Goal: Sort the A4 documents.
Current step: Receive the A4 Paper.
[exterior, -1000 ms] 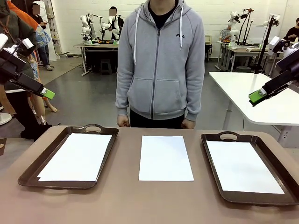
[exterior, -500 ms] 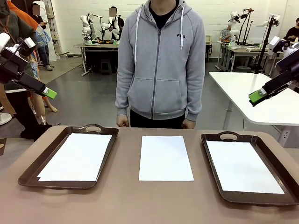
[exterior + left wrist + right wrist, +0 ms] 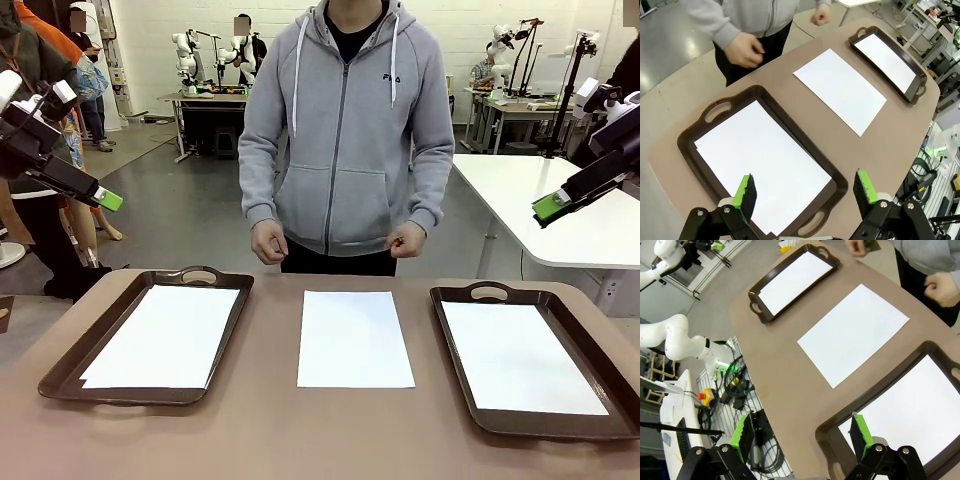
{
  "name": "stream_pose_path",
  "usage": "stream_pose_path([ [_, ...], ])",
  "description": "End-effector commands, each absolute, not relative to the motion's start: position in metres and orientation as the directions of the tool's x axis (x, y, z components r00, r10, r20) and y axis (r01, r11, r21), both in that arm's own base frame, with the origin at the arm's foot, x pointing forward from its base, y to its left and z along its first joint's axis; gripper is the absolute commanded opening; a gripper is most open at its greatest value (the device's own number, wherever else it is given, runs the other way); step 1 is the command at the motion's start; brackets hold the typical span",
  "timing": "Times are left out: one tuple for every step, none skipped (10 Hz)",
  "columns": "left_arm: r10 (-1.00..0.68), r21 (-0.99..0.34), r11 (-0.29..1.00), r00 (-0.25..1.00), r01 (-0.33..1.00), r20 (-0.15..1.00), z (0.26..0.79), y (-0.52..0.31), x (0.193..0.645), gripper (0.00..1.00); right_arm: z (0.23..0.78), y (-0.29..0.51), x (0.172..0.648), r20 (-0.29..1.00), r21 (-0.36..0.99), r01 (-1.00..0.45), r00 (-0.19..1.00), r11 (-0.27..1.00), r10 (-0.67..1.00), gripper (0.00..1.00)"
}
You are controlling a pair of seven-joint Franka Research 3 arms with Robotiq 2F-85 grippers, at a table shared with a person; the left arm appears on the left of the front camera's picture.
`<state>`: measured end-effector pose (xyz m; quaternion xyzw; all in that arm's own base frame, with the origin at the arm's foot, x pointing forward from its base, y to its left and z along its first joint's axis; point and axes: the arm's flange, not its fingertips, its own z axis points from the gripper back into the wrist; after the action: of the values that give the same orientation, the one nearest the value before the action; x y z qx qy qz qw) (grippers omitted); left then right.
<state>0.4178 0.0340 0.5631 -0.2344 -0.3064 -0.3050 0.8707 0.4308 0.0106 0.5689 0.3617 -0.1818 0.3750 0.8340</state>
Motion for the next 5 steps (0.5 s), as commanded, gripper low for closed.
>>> stream_pose_path([
  [-0.396, -0.212, 0.702, 0.620, 0.680, 0.677, 0.5635, 0.0348, 0.4174, 1.00, 0.5671, 0.0122, 0.4304, 0.583, 0.469, -0.760, 0.649, 0.450, 0.488, 1.00],
  [-0.396, -0.212, 0.702, 0.620, 0.680, 0.677, 0.5635, 0.0348, 0.4174, 1.00, 0.5671, 0.0122, 0.4304, 0.583, 0.469, -0.760, 0.649, 0.450, 0.488, 1.00],
  [-0.396, -0.212, 0.702, 0.620, 0.680, 0.677, 0.5635, 0.0348, 0.4174, 1.00, 0.5671, 0.0122, 0.4304, 0.583, 0.469, -0.760, 0.649, 0.450, 0.488, 1.00],
  [-0.396, -0.212, 0.702, 0.620, 0.680, 0.677, 0.5635, 0.0348, 0.4174, 1.00, 0.5671, 0.0122, 0.4304, 0.583, 0.469, -0.760, 0.649, 0.450, 0.488, 1.00],
  [-0.396, -0.212, 0.702, 0.620, 0.680, 0.677, 0.5635, 0.0348, 0.4174, 1.00, 0.5671, 0.0122, 0.4304, 0.583, 0.469, -0.760, 0.649, 0.450, 0.488, 1.00],
])
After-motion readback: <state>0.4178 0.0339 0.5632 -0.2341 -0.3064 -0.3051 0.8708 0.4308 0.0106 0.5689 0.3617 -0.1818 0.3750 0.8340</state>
